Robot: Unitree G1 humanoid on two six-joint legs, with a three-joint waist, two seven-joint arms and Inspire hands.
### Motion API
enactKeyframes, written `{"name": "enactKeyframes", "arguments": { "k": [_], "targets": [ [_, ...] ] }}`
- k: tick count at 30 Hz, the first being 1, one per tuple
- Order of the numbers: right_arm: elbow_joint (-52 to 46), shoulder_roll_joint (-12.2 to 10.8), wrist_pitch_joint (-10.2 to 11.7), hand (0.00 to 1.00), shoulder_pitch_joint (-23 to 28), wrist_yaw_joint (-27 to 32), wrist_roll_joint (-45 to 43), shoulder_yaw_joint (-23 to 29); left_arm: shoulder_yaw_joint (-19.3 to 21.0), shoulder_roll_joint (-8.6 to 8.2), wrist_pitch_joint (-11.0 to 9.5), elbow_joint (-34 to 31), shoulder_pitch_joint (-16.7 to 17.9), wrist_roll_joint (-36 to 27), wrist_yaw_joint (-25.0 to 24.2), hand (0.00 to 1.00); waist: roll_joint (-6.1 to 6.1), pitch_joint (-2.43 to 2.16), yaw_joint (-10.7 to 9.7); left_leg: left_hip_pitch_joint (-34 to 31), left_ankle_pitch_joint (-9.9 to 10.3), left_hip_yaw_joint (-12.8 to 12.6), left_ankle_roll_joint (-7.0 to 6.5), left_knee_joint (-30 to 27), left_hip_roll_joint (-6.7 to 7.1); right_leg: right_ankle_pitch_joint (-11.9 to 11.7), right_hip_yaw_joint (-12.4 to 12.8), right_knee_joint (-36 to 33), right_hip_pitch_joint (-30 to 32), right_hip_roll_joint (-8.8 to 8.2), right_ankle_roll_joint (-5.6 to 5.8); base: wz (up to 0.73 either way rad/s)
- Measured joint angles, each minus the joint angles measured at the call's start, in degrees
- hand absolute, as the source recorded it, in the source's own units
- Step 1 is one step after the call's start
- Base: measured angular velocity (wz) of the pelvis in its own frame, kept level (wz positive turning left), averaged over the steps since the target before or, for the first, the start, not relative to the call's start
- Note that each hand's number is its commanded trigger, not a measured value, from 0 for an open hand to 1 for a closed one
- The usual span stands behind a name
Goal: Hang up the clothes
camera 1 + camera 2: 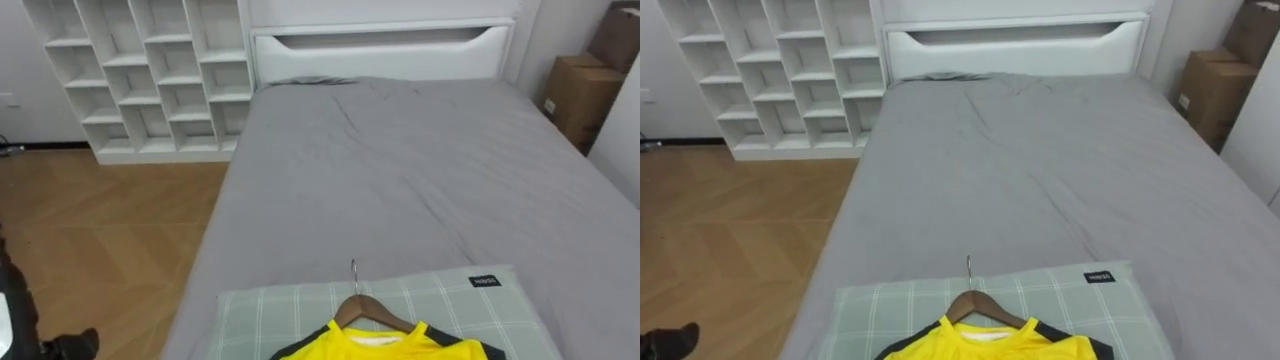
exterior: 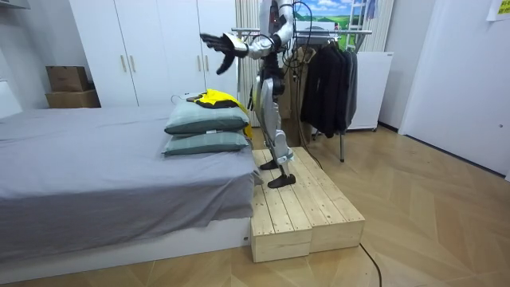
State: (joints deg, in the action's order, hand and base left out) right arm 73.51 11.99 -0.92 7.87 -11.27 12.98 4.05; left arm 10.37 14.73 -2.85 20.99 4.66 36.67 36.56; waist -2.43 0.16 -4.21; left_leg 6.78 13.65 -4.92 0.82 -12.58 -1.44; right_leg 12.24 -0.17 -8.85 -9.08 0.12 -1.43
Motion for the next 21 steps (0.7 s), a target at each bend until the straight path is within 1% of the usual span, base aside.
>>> {"name": "enactKeyframes", "arguments": {
  "k": [1, 3, 6, 11, 14, 16, 19, 20, 21],
  "targets": [
    [0.0, 0.08, 0.0, 0.0, 0.07, -0.01, -0.01, -0.02, -0.5, 0.0, 0.01, -0.01, 0.0, 0.85, 0.12, 0.0, -0.05, 0.03, -0.21, -0.03, 0.0, 0.03, 0.0, -0.01, 0.02, 0.0, -0.01, 0.05, 0.02, -0.02, 0.01, 0.0],
    [0.02, 0.21, -0.01, 0.0, 0.18, -0.21, 0.01, -0.19, -2.87, 0.2, 0.03, -0.02, -0.02, 4.6, 0.12, 0.0, -0.2, 0.03, -0.64, -0.11, 0.0, 0.05, 0.0, -0.03, 0.01, 0.0, -0.02, 0.13, 0.09, 0.0, 0.01, 0.0],
    [0.03, 0.8, -0.36, 0.0, 0.24, -0.46, -0.4, -0.6, -5.88, 0.4, 0.14, -0.02, -0.13, 7.42, 0.01, 0.0, -0.34, 0.02, -0.99, -0.17, 0.0, 0.03, 0.0, -0.03, 0.01, 0.0, 0.06, 0.23, 0.16, 0.0, 0.01, 0.0],
    [0.13, 1.46, -0.44, 0.0, 0.19, -0.83, -2.27, -1.23, -6.37, 0.41, 0.46, 0.0, -0.24, 11.37, -0.99, 0.0, -0.55, -0.02, -1.77, -0.17, 0.0, -0.58, 0.0, -0.04, -0.01, 0.01, 0.82, 0.05, 0.58, 0.02, 0.02, -0.08],
    [0.25, 1.58, -0.45, 0.0, 0.3, -0.82, -2.92, -1.65, -6.37, 0.4, 0.57, 0.06, -0.33, 11.68, -1.33, 0.0, -0.54, -0.02, -2.0, -0.11, 0.0, -1.02, 0.0, -0.04, -0.05, 0.0, 1.09, -0.41, 0.88, 0.01, 0.02, -0.08],
    [0.28, 1.6, -0.46, 0.0, 0.36, -0.68, -3.45, -1.65, -7.08, 0.4, 1.15, 0.07, -0.79, 11.8, -2.09, 0.0, -0.6, 0.01, -2.25, -0.1, 0.0, -1.03, 0.0, -0.04, -0.07, 0.0, 1.05, -0.83, 1.05, 0.01, 0.03, 0.0],
    [0.32, 1.59, -0.5, 0.0, 0.45, -0.31, -4.84, -1.66, -8.42, 0.4, 1.72, 0.7, -2.2, 11.97, -3.65, 0.0, -0.58, 0.05, -2.25, -0.09, 0.0, -1.06, -0.01, -0.04, -0.06, -0.01, 1.09, -0.9, 1.09, -0.01, 0.04, 0.0],
    [0.33, 1.59, -0.52, 0.0, 0.43, -0.14, -5.83, -1.64, -8.62, 0.4, 1.79, 0.87, -2.45, 12.68, -3.99, 0.0, -0.6, 0.08, -2.53, -0.09, 0.0, -1.06, -0.01, -0.04, -0.06, -0.01, 1.12, -0.89, 1.1, 0.0, 0.05, 0.0],
    [0.32, 1.62, -0.52, 0.0, 0.13, -0.01, -6.81, -1.63, -8.77, 0.4, 1.97, 0.87, -2.45, 12.95, -4.31, 0.0, -0.64, 0.13, -3.21, -0.13, -0.04, -1.03, -0.07, -0.02, -0.06, -0.01, 1.03, -0.91, 1.1, 0.0, 0.05, 0.0]
  ]
}}
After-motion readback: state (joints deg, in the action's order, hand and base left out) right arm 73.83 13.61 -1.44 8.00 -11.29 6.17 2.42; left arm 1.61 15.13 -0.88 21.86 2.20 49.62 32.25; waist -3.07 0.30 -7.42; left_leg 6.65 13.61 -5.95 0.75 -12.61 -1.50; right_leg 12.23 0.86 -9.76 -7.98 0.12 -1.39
